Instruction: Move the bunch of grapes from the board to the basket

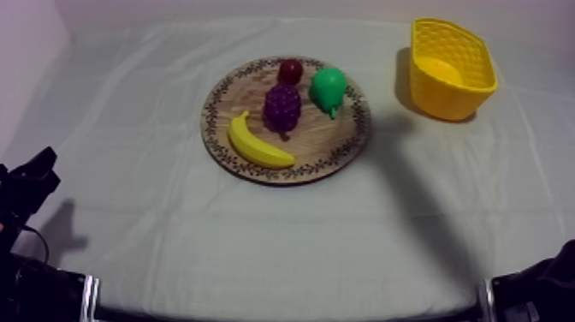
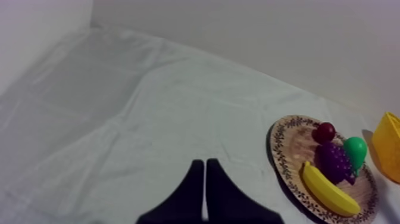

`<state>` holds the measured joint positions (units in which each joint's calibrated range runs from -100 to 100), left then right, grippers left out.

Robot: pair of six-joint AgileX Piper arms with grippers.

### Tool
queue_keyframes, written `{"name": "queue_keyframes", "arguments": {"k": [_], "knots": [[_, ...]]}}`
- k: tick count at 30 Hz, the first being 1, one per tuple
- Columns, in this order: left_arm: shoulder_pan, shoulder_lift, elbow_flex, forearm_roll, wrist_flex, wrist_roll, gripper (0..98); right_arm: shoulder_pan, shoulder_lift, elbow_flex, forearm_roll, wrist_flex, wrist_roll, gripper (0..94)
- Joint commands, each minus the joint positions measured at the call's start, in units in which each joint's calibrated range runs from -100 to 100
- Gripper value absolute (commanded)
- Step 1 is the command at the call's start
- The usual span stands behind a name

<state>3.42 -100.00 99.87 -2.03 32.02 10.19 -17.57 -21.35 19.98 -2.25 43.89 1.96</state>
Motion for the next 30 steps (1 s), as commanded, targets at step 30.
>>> {"name": "queue_keyframes", "arguments": {"k": [30], "knots": [[0.01, 0.0, 0.02, 0.01, 0.0, -0.01, 0.1, -6.56, 25.32, -33.1, 1.51, 6.31, -3.83, 0.9]]}}
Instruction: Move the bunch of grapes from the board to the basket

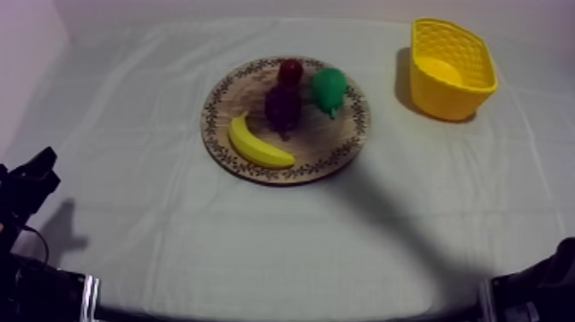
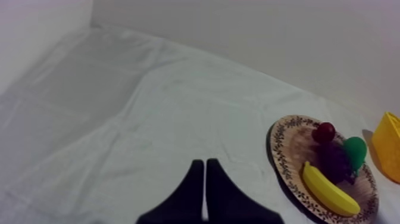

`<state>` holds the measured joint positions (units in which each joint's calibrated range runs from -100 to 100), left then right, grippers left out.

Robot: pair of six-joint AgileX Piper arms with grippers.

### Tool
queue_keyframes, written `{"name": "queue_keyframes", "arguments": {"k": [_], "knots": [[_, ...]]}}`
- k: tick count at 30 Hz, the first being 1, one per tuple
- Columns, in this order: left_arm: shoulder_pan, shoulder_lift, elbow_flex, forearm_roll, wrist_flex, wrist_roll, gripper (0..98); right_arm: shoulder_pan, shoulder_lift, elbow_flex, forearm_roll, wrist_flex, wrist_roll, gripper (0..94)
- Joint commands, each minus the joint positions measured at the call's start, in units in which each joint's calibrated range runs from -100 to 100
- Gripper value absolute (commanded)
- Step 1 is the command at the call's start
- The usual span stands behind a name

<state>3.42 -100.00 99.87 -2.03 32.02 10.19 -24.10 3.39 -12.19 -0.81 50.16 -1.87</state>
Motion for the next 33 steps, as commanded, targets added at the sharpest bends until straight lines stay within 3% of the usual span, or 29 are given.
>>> {"name": "queue_keyframes", "arguments": {"k": [1, 10, 16, 21, 27, 33], "knots": [[0.01, 0.0, 0.02, 0.01, 0.0, -0.01, 0.1, -0.09, 1.07, -1.41, 0.14, 0.15, -0.09, 0.9], [0.01, 0.0, 0.02, 0.01, 0.0, -0.01, 0.1, -1.04, 3.56, -2.78, 2.14, 3.1, -3.25, 0.9], [0.01, 0.0, 0.02, 0.01, 0.0, -0.01, 0.1, -1.84, 5.44, -6.12, 3.47, 13.71, -6.84, 0.9], [0.01, 0.0, 0.02, 0.01, 0.0, -0.01, 0.1, -1.52, 7.09, -6.64, 2.71, 19.79, -8.92, 0.9], [0.01, 0.0, 0.02, 0.01, 0.0, -0.01, 0.1, -3.49, 9.36, -7.4, 6.55, 27.7, -14.11, 0.9], [0.01, 0.0, 0.02, 0.01, 0.0, -0.01, 0.1, -4.86, 10.53, -8.36, 6.95, 32.88, -16.32, 0.9]]}}
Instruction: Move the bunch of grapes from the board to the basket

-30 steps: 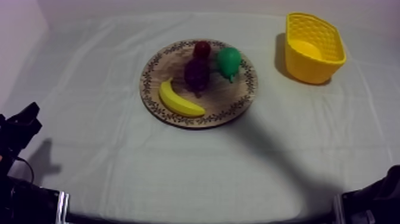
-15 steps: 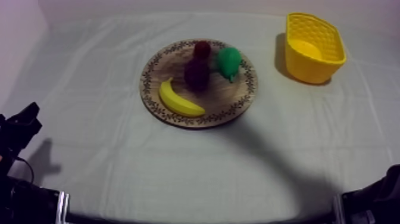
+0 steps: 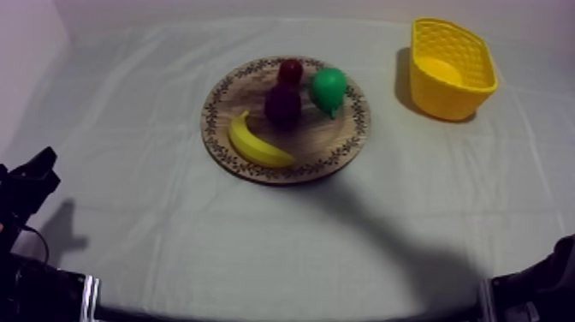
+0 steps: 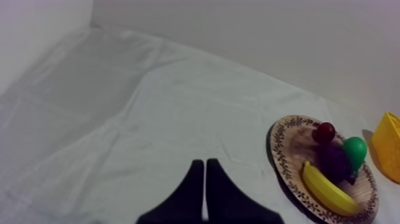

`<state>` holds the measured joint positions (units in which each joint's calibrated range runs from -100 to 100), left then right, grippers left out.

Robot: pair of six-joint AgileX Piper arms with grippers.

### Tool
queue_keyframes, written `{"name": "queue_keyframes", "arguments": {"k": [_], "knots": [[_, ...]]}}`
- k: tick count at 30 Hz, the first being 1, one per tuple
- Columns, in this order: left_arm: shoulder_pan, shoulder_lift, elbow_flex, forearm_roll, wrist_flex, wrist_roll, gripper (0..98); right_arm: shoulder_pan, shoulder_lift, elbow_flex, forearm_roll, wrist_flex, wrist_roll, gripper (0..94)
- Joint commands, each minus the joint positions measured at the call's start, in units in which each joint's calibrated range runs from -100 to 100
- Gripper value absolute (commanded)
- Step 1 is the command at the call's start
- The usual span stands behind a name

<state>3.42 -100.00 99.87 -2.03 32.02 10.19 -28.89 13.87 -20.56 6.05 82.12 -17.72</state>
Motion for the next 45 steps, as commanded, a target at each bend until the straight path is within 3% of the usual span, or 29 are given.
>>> {"name": "queue_keyframes", "arguments": {"k": [1, 14, 16, 19, 24, 28, 34, 45], "knots": [[0.01, 0.0, 0.02, 0.01, 0.0, -0.01, 0.1, -0.21, 0.16, -0.04, 0.12, 1.22, -0.69, 0.9], [0.01, 0.0, 0.02, 0.01, 0.0, -0.01, 0.1, -0.05, 1.46, -0.1, -0.46, -0.05, -1.25, 1.0], [0.01, 0.0, 0.02, 0.01, 0.0, -0.01, 0.1, 0.08, 1.68, 0.15, -0.37, -0.64, -1.17, 4.8], [0.01, 0.0, 0.02, 0.01, 0.0, -0.01, 0.1, 0.03, 1.93, 0.48, 0.03, -1.16, -1.45, 22.2], [0.01, 0.0, 0.02, 0.01, 0.0, -0.01, 0.1, -0.5, 2.46, 1.11, 0.84, -1.68, -2.33, 64.2], [0.01, 0.0, 0.02, 0.01, 0.0, -0.01, 0.1, -0.8, 2.76, 1.78, 1.18, -2.96, -2.64, 80.3], [0.01, 0.0, 0.02, 0.01, 0.0, -0.01, 0.1, -0.93, 3.05, 2.38, 1.2, -3.95, -2.63, 85.9], [0.01, 0.0, 0.02, 0.01, 0.0, -0.01, 0.1, -1.36, 4.3, 7.03, 1.01, -7.96, -3.61, 84.7]]}}
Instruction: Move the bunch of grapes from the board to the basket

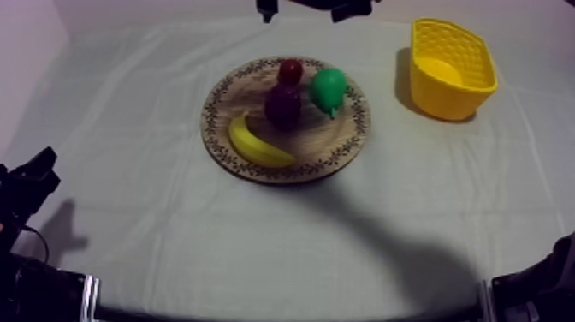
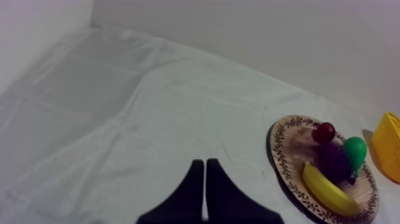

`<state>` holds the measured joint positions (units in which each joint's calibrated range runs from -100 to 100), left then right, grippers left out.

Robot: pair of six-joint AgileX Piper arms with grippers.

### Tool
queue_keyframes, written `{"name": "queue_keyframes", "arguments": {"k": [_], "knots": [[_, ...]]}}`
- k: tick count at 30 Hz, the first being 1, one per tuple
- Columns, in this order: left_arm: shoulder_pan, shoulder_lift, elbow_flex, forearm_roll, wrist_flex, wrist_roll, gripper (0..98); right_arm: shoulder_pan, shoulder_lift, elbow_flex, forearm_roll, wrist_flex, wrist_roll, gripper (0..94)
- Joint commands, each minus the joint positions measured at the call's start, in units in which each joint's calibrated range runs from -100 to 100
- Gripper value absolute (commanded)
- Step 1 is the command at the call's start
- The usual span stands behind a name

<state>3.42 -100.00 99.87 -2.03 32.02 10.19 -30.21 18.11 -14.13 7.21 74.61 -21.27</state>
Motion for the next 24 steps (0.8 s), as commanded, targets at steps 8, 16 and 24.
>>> {"name": "queue_keyframes", "arguments": {"k": [8, 16, 24], "knots": [[0.01, 0.0, 0.02, 0.01, 0.0, -0.01, 0.1, -0.16, 3.31, 3.41, -0.46, -3.83, -0.55, 84.4], [0.01, 0.0, 0.02, 0.01, 0.0, -0.01, 0.1, 0.11, 10.07, 1.91, -0.4, -6.2, -1.22, 84.7], [0.01, 0.0, 0.02, 0.01, 0.0, -0.01, 0.1, -0.43, 18.24, 0.29, 0.5, -10.6, -2.3, 83.7]]}}
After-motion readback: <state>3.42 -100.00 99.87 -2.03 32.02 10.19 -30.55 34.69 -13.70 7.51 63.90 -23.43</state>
